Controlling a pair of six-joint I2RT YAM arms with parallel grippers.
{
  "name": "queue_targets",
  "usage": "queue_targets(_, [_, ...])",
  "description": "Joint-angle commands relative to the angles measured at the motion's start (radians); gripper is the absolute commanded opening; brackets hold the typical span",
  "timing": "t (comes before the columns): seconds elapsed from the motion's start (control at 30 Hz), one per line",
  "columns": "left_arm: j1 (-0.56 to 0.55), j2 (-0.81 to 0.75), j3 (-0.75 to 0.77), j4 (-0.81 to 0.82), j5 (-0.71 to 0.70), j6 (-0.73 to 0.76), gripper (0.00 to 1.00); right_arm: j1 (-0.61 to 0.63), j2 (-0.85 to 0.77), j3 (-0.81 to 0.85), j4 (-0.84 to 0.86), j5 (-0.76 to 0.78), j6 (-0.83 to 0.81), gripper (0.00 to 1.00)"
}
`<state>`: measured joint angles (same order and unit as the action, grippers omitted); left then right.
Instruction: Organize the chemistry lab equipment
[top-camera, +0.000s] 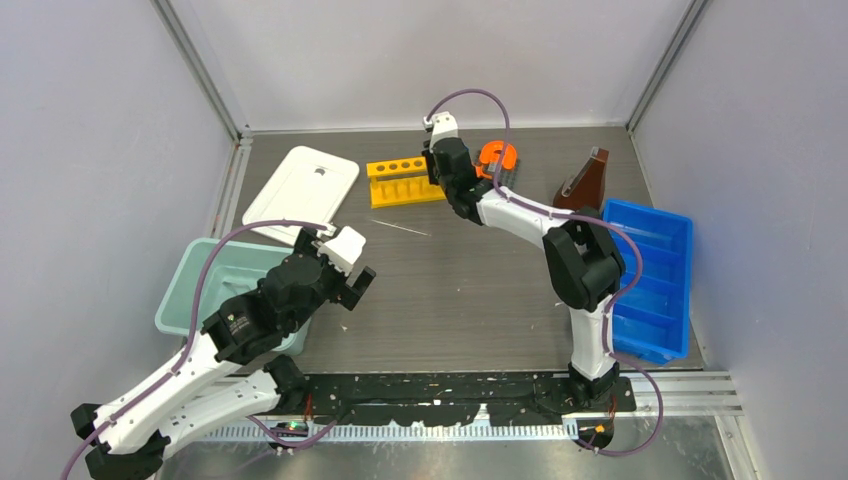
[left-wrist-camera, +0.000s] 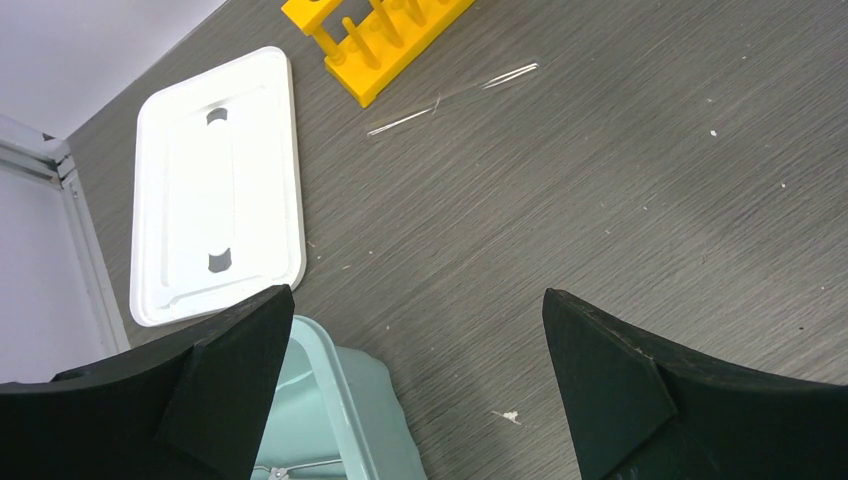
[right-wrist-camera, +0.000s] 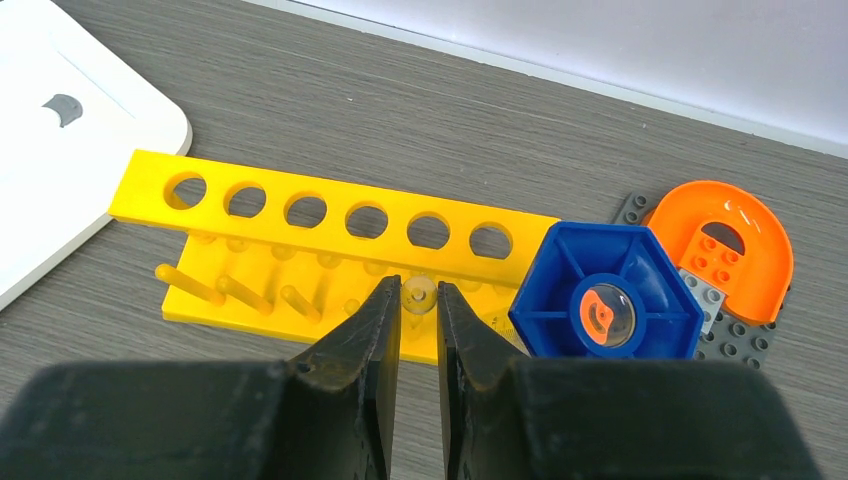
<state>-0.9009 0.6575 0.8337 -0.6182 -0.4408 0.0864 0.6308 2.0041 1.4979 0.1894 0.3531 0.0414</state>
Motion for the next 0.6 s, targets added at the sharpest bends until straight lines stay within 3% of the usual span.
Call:
queue_targets(0.0, [0.002,-0.001,0.001,0.04,0.01,0.006,1.0,0.0,-0.078,-0.004,0.012,-0.005,0.014,0.19])
queue_targets(0.57, [0.002,0.007,0.003,0.041,0.013,0.006,1.0,0.0,-0.061,-0.003,-0.024,-0.014,0.035,0.2])
